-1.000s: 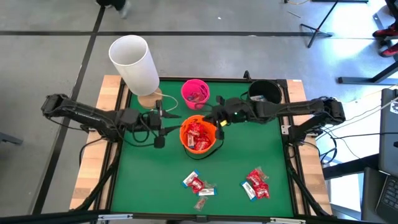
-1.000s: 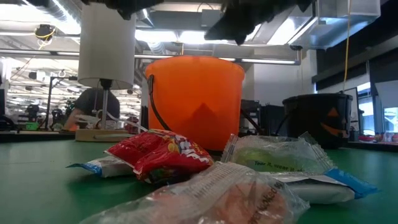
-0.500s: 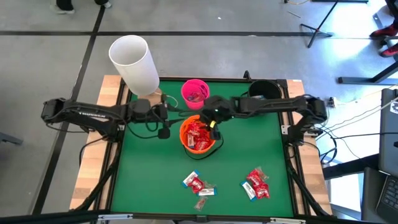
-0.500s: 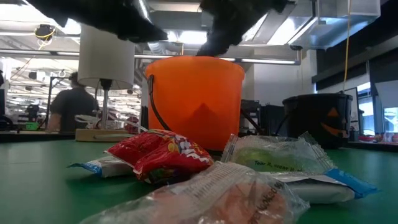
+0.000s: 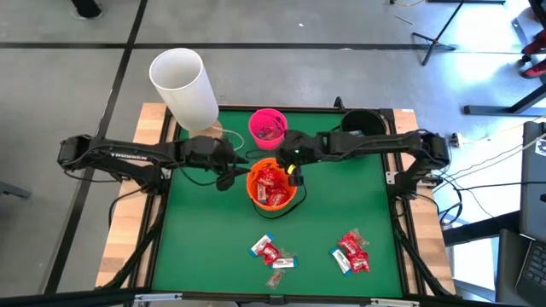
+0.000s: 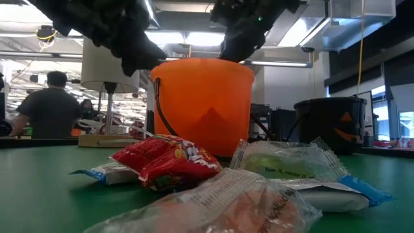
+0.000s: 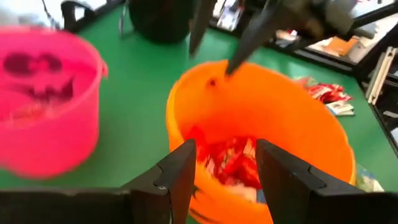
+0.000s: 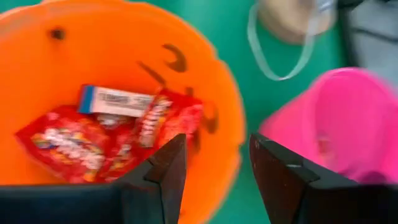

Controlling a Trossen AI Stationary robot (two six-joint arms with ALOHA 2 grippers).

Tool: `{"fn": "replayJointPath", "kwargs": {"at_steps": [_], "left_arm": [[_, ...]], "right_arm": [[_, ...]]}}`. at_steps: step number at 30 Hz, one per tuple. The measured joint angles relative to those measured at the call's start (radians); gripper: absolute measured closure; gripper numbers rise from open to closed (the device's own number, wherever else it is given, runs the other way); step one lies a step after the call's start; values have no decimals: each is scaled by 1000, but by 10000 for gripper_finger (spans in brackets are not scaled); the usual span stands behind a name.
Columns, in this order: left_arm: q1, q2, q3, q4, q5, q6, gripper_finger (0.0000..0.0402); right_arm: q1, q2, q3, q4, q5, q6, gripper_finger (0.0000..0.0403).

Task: Sort candy
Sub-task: Remove the white candy from the orange bin

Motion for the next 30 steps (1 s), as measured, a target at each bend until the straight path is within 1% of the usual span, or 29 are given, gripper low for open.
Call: {"fn": "replayJointPath", "kwargs": {"at_steps": [3,6,9,13,19,21,23,27,28,30], "left_arm": [[-3,29,0,-28,-7,-39,245],[-3,62,0,-7,-13,-88,245],[-2,103,0,-11,-19,-142,245],[-2,138,0,13,15,-195,245],[-2,172,1,8,12,-228,248],[-4,177,1,0,0,-227,262],[-8,178,1,0,-11,-219,289],[-10,177,1,23,-2,-195,370],[-14,177,1,34,-1,-186,385],[-28,177,1,59,-2,-160,393]], "right_arm": [[0,-29,0,1,41,-19,230],[0,-56,0,-5,66,-28,230],[0,-77,0,-10,67,-29,230],[0,-88,0,-14,67,-29,230],[0,-88,0,-18,68,-28,230],[0,-88,0,-18,68,-27,230],[0,-88,0,-15,68,-17,230],[0,-88,0,-1,68,-3,230],[1,-88,0,1,68,-3,230],[0,-88,0,6,68,-3,230]]}}
